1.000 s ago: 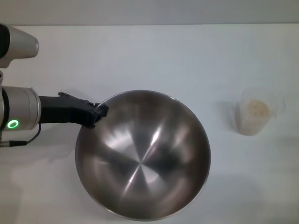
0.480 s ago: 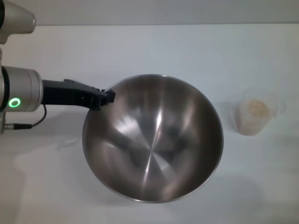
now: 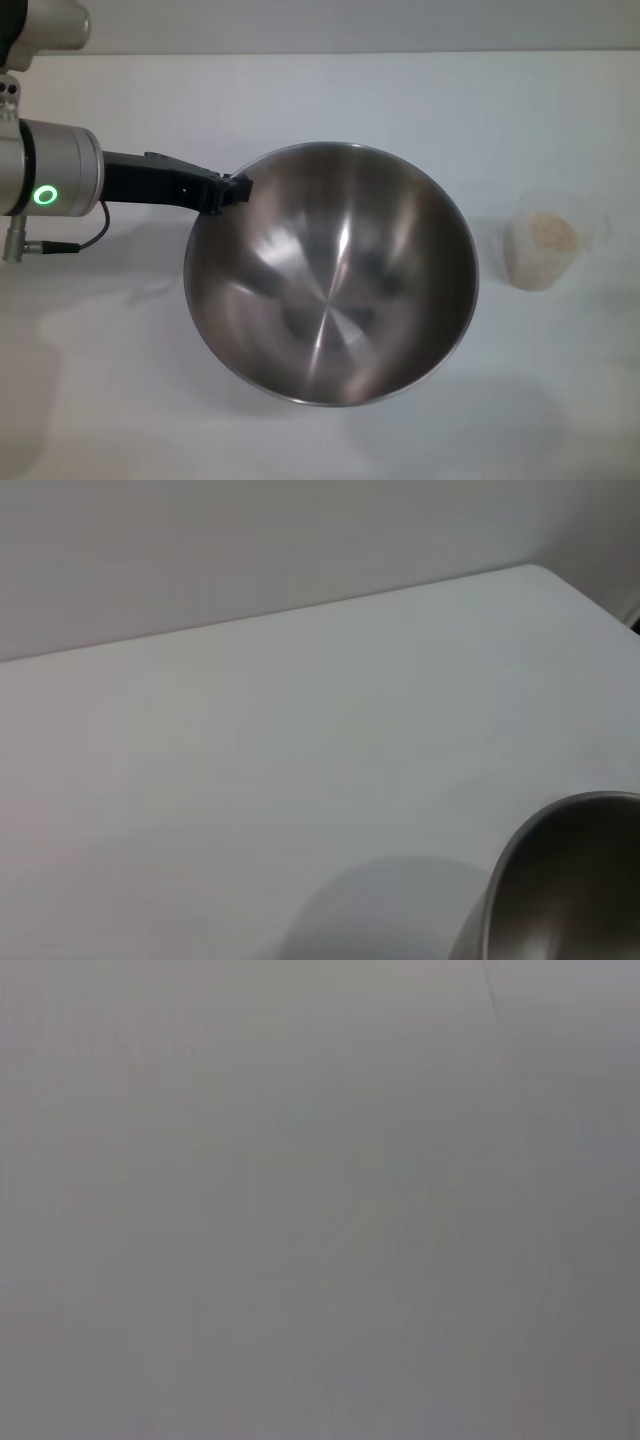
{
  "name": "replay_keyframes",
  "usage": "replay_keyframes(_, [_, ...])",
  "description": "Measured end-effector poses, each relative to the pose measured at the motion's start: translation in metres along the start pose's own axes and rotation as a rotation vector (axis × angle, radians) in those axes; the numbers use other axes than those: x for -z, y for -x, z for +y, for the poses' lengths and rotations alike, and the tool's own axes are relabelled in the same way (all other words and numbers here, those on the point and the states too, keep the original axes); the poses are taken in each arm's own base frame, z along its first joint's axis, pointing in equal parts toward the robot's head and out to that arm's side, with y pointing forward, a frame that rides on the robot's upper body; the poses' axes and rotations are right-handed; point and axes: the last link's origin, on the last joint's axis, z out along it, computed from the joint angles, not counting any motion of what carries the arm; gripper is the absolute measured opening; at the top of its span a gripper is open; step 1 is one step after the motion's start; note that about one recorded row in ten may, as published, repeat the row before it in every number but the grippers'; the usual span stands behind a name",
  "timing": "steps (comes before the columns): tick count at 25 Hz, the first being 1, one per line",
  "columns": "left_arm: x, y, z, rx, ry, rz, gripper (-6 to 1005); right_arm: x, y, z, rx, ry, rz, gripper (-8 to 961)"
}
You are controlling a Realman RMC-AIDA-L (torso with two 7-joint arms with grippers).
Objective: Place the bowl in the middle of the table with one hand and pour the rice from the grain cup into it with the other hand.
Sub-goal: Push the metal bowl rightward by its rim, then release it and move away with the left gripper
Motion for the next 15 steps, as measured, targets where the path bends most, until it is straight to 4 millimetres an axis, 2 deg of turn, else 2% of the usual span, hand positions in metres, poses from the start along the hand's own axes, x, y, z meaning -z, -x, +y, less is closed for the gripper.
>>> replay_keyframes(15, [0.0003,0.0036,-0.0048,0.011,-0.013,-0.008,41,-0.0016,0.0014,0.0017,-0.005,0.004,-0.012,809])
